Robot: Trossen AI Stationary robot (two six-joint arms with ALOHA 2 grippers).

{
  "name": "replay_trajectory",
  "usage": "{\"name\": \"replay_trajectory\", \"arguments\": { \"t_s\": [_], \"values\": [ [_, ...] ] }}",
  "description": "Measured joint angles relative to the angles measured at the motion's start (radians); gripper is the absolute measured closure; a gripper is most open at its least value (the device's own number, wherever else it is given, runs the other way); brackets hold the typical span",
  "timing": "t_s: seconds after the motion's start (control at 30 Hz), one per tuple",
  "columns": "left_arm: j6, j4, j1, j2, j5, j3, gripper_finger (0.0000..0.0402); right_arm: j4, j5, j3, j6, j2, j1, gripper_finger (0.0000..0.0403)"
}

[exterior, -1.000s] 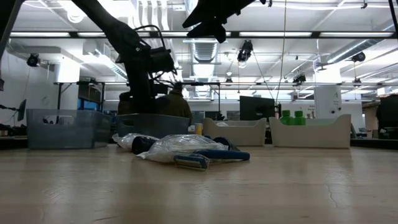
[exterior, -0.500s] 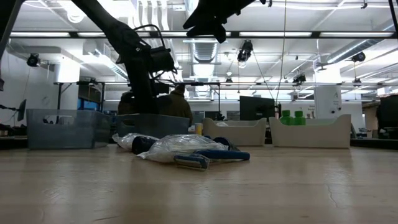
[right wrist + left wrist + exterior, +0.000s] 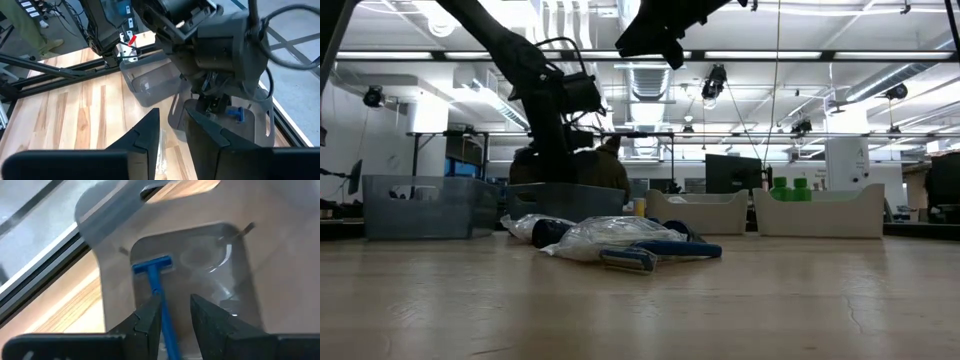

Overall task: Pick & Place Travel size toiletries
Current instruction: Put the bottom cotton pack into the gray bin

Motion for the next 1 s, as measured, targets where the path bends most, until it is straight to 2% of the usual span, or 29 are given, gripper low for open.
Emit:
{"name": "replay_trajectory", "arguments": {
  "t_s": [0.2, 0.47, 0.73, 1.0],
  "values": [
    [-0.002, -0.003, -0.005, -0.051, 0.009, 0.016, 0.0294, -0.031, 0.000, 0.000, 0.001, 0.000, 0.000, 0.0336],
    [-0.031, 0.000, -0.041, -0.183, 0.004, -0.031, 0.0294, -0.123, 0.001, 0.000, -0.008, -0.029, -0.017, 0.0356],
    [-0.069, 0.041, -0.173, -0.312, -0.001, -0.086, 0.0296, -0.159, 0.002, -0.087, -0.023, -0.124, -0.062, 0.0364],
    [-0.036, 0.055, -0.338, -0.387, 0.022, -0.095, 0.0296, -0.138, 0.003, -0.250, 0.025, -0.259, -0.084, 0.0343]
  ]
}}
